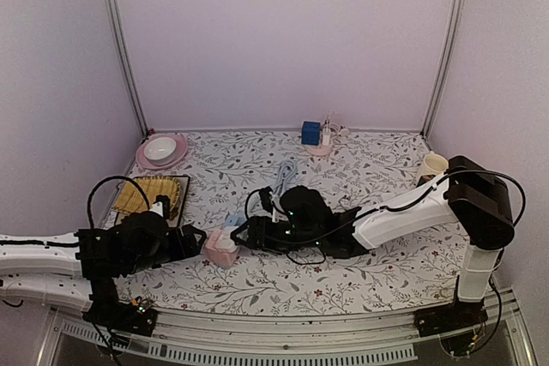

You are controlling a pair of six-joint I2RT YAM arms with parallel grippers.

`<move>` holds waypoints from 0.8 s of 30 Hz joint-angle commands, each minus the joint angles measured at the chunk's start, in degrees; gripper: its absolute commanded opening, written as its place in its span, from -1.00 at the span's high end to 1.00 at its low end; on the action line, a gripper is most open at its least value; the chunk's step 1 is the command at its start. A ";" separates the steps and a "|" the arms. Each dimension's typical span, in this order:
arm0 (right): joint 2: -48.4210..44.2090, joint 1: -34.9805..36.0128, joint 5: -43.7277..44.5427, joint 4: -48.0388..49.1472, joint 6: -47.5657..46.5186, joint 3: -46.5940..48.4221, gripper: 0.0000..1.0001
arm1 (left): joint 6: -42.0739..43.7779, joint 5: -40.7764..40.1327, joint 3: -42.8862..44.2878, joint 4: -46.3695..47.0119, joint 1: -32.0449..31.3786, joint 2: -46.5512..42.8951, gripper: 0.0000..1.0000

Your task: Pull the plug off the socket

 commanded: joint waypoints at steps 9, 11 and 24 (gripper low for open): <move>4.69 2.47 -3.05 5.94 5.14 3.12 -0.05 | 4.48 7.52 -2.08 13.16 1.90 7.71 -0.06; 4.28 2.51 -2.85 6.05 5.05 2.82 0.02 | 5.05 8.55 -1.63 14.69 1.85 9.29 0.04; -8.08 0.42 1.65 8.10 5.63 -9.80 0.70 | 3.57 12.04 -0.03 24.26 -2.88 16.94 0.34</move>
